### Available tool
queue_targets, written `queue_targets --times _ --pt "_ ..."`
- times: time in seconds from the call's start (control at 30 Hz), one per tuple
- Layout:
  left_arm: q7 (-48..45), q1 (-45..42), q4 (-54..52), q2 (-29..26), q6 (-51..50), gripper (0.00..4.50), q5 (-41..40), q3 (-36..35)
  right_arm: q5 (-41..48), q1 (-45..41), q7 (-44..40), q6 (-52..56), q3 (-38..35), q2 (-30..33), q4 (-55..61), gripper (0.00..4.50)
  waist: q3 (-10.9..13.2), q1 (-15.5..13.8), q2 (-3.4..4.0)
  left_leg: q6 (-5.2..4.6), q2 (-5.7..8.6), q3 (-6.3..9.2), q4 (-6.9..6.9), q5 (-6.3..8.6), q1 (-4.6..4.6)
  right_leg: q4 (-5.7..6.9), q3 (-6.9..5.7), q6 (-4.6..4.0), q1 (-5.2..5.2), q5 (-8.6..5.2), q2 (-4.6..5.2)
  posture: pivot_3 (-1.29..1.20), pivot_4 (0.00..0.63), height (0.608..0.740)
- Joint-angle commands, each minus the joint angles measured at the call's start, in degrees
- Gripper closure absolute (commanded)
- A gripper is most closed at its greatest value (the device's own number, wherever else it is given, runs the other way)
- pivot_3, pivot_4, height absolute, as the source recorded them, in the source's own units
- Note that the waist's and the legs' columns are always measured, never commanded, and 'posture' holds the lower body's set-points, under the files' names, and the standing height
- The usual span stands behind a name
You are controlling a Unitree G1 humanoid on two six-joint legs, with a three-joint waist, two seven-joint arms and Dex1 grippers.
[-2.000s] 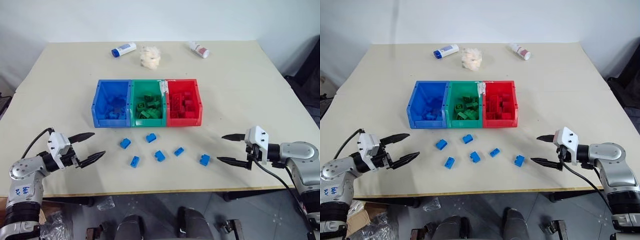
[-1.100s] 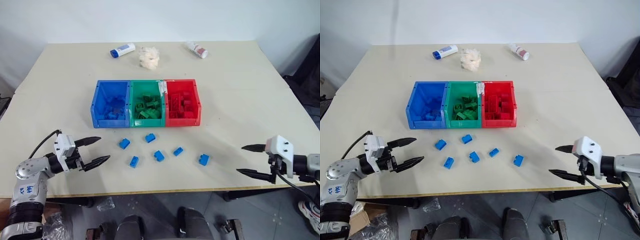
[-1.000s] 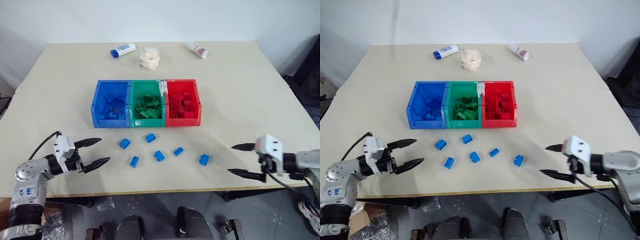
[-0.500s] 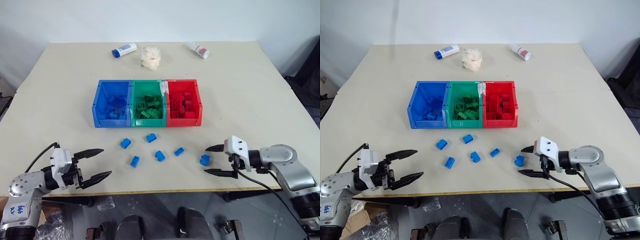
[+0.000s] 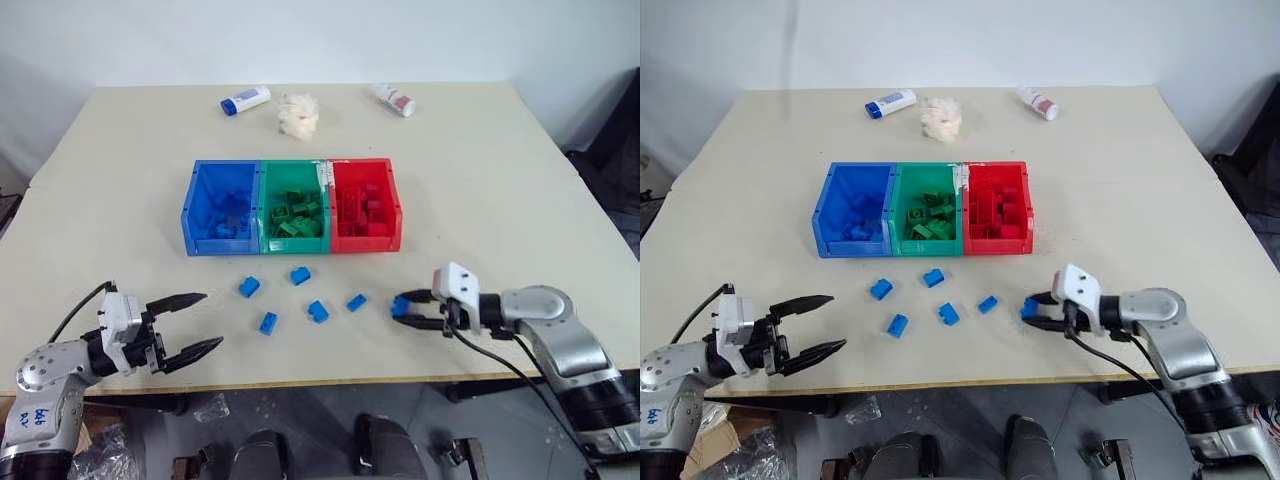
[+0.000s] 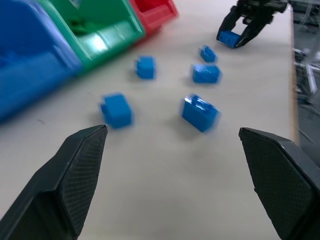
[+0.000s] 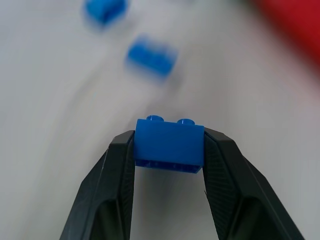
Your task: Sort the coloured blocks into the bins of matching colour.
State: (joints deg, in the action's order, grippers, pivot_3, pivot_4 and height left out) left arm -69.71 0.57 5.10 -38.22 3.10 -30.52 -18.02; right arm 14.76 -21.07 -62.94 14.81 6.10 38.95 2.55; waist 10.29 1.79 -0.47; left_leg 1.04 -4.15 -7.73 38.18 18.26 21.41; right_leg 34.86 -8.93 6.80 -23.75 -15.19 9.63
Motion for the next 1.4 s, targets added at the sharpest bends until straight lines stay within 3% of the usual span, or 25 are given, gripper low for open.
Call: queue_targets --times 0.03,0.2,0.33,0.6,0.7,0.77,0.83,1.0,1.23,1.4 --pt "-0.5 -1.2 1.3 0.6 1.5 0.00 0.1 0.2 1.5 -6.3 5.2 5.6 0.1 -4.3 4.2 2.98 0.0 0.1 0.00 0.02 -0.02 -0.02 0.00 0.01 0.00 -0.01 0.01 0.00 -0.01 0.00 -0.03 0.00 0.150 0.740" --pt "-0.7 -3.7 4.0 1.0 2.6 0.00 0.9 1.2 -1.2 -13.5 7.9 7.0 3.4 -9.6 1.1 2.98 0.0 -0.3 -0.01 0.02 -0.02 0.01 0.00 0.02 0.06 -0.01 -0.03 -0.01 -0.03 -0.01 -0.04 0.00 0.150 0.740" --pt "-0.5 -5.1 4.7 1.6 3.4 0.00 1.3 1.7 -2.9 -22.3 10.5 4.5 6.3 -17.6 -6.4 2.98 0.0 0.3 -0.01 0.01 -0.01 -0.03 0.06 0.04 0.14 0.01 -0.01 0.00 -0.11 0.00 -0.04 0.00 0.150 0.740" --pt "0.5 -6.0 4.8 1.4 4.0 0.00 1.3 1.2 -6.5 -40.5 14.7 -9.8 7.5 -35.8 -32.0 2.98 0.0 1.7 0.00 0.10 -0.04 -0.10 -0.06 -0.01 0.15 0.20 0.01 -0.07 -0.27 -0.04 -0.09 0.00 0.150 0.740" --pt "1.0 -5.6 4.2 1.3 4.0 0.00 1.4 0.8 -7.7 -47.9 21.9 -17.2 4.8 -42.9 -45.9 2.98 0.0 2.1 -0.01 0.10 -0.05 -0.16 -0.07 -0.01 0.15 0.20 0.04 -0.07 -0.30 -0.04 -0.09 0.00 0.150 0.740" --pt "1.3 -5.5 4.0 1.2 4.1 0.00 1.4 0.7 -10.9 -52.6 30.7 -19.5 4.4 -45.9 -56.1 2.24 0.0 2.6 -0.01 0.13 -0.07 -0.16 -0.10 -0.03 0.15 0.23 0.04 -0.08 -0.33 -0.04 -0.10 0.00 0.150 0.740" --pt "1.8 -5.5 3.8 1.1 4.0 0.00 1.4 0.6 -12.7 -54.1 34.0 -24.2 4.4 -47.4 -61.3 1.64 0.0 2.6 -0.06 0.14 -0.07 -0.16 -0.12 -0.03 0.15 0.24 0.04 -0.09 -0.35 -0.05 -0.10 0.00 0.150 0.740" --pt "1.9 -6.7 5.1 0.5 4.4 0.00 1.5 0.4 -12.5 -50.6 27.6 -28.8 4.2 -46.1 -59.6 0.02 -0.1 2.9 -0.15 0.13 -0.06 -0.17 -0.13 -0.02 0.25 0.17 0.06 -0.08 -0.41 -0.04 -0.10 0.00 0.150 0.740" --pt "0.7 -9.3 7.9 0.6 5.0 0.00 1.8 1.4 -9.3 -35.8 8.8 -23.0 6.8 -36.3 -37.1 0.02 -0.1 2.9 -0.16 0.16 -0.08 -0.23 -0.14 -0.03 0.26 0.22 0.11 -0.08 -0.49 -0.05 -0.12 0.00 0.150 0.740" --pt "-2.0 -10.8 10.8 0.8 6.1 0.00 1.9 2.3 -3.3 -20.7 -3.8 -11.6 6.4 -20.3 -13.7 0.02 -0.1 1.7 -0.16 0.14 -0.07 -0.26 -0.10 -0.02 0.27 0.23 0.15 -0.07 -0.51 -0.04 -0.12 0.00 0.150 0.740"
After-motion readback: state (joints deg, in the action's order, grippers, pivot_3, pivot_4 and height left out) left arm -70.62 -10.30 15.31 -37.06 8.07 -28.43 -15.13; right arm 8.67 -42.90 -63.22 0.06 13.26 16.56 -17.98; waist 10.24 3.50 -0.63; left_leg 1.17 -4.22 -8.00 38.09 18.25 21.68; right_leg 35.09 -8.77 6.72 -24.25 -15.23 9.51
